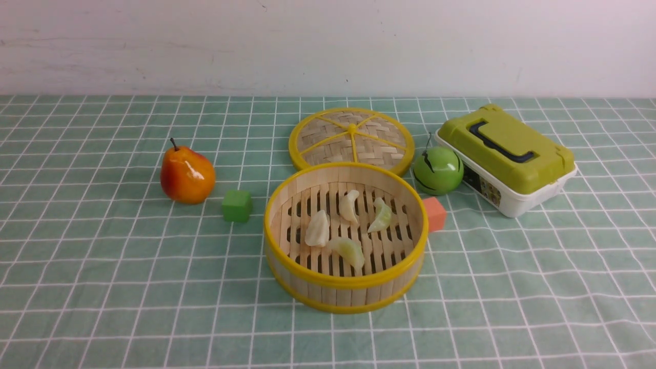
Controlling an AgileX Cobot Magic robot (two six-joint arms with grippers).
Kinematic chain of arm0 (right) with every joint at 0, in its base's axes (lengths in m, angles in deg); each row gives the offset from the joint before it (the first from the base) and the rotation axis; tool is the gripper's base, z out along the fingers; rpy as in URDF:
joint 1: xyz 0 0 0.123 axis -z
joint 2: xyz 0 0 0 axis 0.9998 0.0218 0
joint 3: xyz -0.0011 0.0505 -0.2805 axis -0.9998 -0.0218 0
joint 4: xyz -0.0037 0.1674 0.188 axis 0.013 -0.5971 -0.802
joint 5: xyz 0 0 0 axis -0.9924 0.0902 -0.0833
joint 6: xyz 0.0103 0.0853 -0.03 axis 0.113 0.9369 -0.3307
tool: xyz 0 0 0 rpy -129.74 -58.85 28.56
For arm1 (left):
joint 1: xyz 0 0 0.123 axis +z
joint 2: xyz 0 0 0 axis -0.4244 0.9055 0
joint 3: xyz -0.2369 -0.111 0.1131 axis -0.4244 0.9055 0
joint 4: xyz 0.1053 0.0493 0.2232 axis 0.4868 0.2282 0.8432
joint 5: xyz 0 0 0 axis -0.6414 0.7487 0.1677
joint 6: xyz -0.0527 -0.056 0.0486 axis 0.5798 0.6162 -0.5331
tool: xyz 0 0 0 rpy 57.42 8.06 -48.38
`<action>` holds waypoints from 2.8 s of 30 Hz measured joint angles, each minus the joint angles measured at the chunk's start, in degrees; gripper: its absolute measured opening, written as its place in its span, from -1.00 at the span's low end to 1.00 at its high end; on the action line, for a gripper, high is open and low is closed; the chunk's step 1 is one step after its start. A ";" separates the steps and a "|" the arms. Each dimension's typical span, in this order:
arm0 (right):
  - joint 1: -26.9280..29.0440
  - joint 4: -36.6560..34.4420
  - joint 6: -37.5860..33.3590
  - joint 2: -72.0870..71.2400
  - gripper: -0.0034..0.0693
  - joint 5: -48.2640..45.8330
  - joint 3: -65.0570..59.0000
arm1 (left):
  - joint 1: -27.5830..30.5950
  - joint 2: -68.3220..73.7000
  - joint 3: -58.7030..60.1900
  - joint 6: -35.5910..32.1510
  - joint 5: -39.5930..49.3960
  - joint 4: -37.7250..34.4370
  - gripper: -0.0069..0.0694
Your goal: Put the dumplings into the steamer on the table with the blue tablecloth.
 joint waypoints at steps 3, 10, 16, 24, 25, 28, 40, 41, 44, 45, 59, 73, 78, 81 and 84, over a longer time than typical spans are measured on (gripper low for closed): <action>0.00 0.00 0.00 0.00 -0.90 0.00 0.00 | 0.00 0.00 0.00 0.00 0.26 0.29 -0.38; 0.00 0.00 0.00 0.00 -0.88 0.00 0.00 | 0.00 -1.51 1.84 0.00 -6.35 0.58 -0.43; 0.00 0.00 0.00 0.00 -0.87 0.00 0.00 | 2.21 -7.96 7.94 0.44 -23.51 6.14 -0.86; 0.00 0.00 0.00 0.00 -0.85 0.00 0.00 | 20.67 -18.43 18.08 9.08 -35.00 7.21 -0.86; 0.00 0.00 0.00 0.00 -0.85 0.00 0.00 | 23.72 -19.83 19.94 9.12 -35.00 7.21 -0.86; 0.00 0.00 0.00 0.00 -0.84 0.00 0.00 | 28.19 -23.26 23.40 9.26 -34.40 7.21 -0.86; 0.00 0.00 0.00 0.00 -0.79 -0.02 0.00 | 30.92 -26.84 32.30 9.31 -26.84 6.56 -0.86; 0.00 0.00 0.00 0.00 -0.79 -0.02 0.00 | 30.92 -26.84 32.37 9.25 -25.47 6.49 -0.86; 0.00 0.00 0.00 0.00 -0.77 -0.02 0.00 | 30.92 -26.84 32.43 8.24 -24.63 6.44 -0.86; 0.00 0.00 0.00 0.00 -0.76 -0.02 0.00 | 30.92 -26.84 32.43 7.73 -24.57 6.44 -0.86; 0.00 0.00 0.00 0.00 -0.70 -0.02 0.00 | 30.92 -26.84 32.43 7.07 -24.67 6.44 -0.86; 0.00 0.00 0.00 0.00 -0.64 -0.02 0.00 | 30.92 -26.84 32.43 7.07 -24.67 6.44 -0.86; 0.00 0.00 0.00 0.00 -0.63 -0.02 0.00 | 30.92 -26.84 32.43 7.07 -24.67 6.44 -0.85; 0.00 0.00 0.00 0.00 -0.62 -0.02 0.00 | 30.92 -26.84 32.43 7.07 -24.67 6.44 -0.85; 0.00 0.00 0.00 0.00 -0.60 -0.02 0.00 | 30.92 -26.84 32.43 7.07 -24.67 6.44 -0.85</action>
